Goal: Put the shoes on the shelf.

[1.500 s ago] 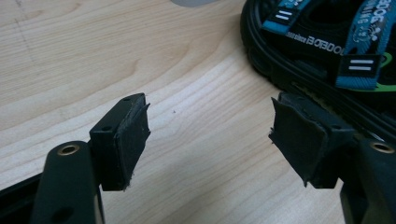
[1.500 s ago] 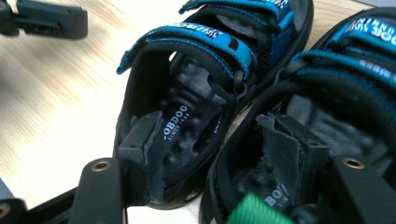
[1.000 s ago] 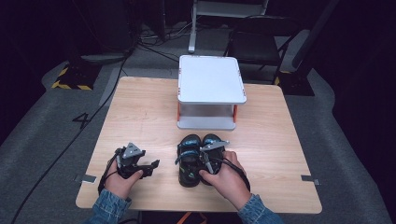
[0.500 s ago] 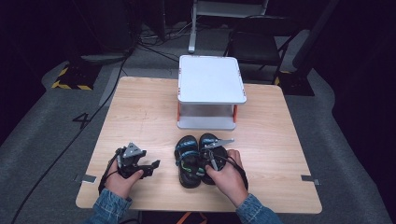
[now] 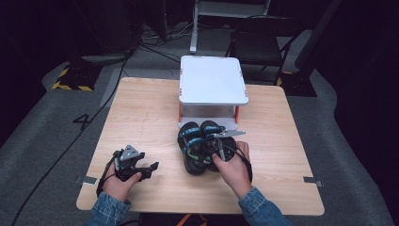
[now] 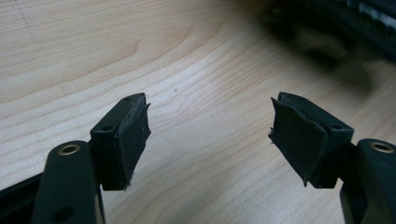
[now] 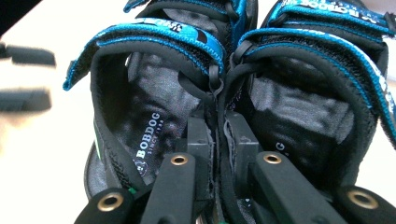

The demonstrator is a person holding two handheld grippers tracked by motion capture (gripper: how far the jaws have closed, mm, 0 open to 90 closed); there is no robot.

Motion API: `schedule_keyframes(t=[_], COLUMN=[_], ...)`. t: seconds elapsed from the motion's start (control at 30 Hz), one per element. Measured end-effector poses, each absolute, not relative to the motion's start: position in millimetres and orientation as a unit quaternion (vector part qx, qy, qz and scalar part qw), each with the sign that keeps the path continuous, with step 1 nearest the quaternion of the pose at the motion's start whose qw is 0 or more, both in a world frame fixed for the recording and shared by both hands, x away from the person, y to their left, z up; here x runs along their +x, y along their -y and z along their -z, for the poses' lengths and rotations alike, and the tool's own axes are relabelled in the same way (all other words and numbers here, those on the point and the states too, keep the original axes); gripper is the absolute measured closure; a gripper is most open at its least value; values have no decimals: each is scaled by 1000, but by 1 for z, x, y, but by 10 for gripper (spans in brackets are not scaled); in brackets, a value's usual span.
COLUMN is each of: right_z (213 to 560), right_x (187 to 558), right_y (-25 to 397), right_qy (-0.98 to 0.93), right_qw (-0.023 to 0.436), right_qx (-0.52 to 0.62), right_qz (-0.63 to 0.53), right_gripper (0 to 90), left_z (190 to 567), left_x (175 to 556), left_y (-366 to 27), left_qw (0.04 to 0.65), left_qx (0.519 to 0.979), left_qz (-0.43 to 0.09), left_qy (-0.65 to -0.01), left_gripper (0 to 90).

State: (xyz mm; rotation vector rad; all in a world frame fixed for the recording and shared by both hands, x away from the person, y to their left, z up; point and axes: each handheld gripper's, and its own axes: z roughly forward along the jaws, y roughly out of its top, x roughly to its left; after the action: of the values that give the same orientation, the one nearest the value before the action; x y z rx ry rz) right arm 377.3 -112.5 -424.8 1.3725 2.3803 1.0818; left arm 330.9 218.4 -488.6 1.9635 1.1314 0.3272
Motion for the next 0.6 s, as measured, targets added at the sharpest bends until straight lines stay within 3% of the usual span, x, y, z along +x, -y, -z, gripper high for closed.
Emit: schedule_keyframes(t=[0.23,0.6], right_z=[413,432], right_x=[429,496], right_y=[119,110], right_qy=[-784,-776], right_qw=[128,167], right_qx=[483,507], right_qz=[-367,-335], right_gripper=[822,821], left_z=[489,494], left_x=[320,317], left_y=[-225,-229], left_qw=[410,394], left_qx=[775,782], left_qz=[-133,-143], left_qy=[-461,-462], left_gripper=[278,279])
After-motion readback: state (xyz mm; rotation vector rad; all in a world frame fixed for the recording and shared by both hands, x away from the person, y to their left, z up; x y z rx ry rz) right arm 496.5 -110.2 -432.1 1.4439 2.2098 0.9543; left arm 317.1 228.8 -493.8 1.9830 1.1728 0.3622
